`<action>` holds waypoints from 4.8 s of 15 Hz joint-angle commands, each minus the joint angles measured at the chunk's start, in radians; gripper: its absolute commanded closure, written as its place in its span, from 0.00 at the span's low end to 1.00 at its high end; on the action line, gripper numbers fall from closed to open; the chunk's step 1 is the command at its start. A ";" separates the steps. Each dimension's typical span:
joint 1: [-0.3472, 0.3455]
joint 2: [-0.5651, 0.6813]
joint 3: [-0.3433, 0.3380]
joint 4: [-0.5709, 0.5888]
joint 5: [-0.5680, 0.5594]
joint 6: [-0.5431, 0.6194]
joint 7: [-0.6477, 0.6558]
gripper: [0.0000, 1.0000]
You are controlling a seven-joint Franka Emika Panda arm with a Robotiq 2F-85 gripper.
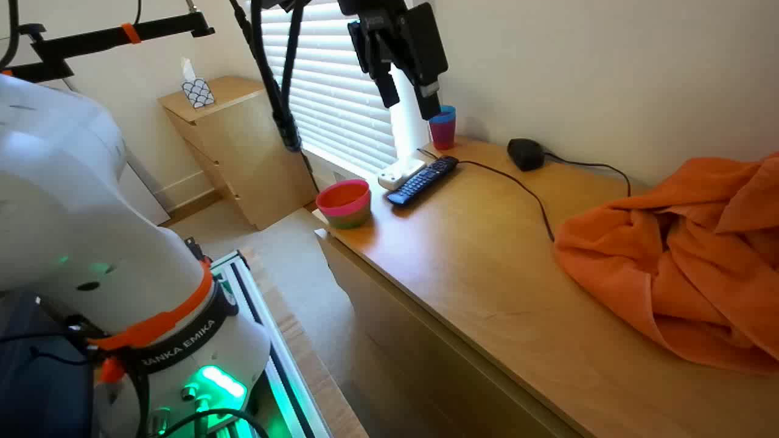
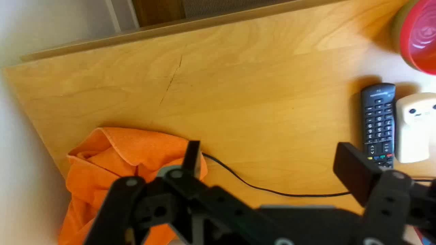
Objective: Pick up the remote controller from the countertop and move it to the right of the countertop close to the orange towel
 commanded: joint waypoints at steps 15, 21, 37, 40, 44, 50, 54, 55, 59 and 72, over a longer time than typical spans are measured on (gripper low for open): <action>0.003 0.006 -0.002 0.001 -0.002 -0.003 0.002 0.00; 0.008 0.021 -0.005 0.004 0.000 0.024 -0.004 0.00; 0.267 0.512 -0.057 0.149 0.317 0.377 -0.349 0.00; 0.269 0.552 -0.047 0.175 0.324 0.378 -0.353 0.00; 0.234 0.695 0.011 0.258 0.268 0.546 -0.150 0.00; 0.245 0.960 0.094 0.478 0.177 0.439 -0.025 0.00; 0.257 1.095 0.149 0.595 0.179 0.373 -0.061 0.00; 0.268 1.113 0.149 0.612 0.167 0.359 -0.023 0.00; 0.251 1.084 0.160 0.576 0.188 0.400 -0.047 0.00; 0.250 1.291 0.160 0.733 0.167 0.425 -0.089 0.00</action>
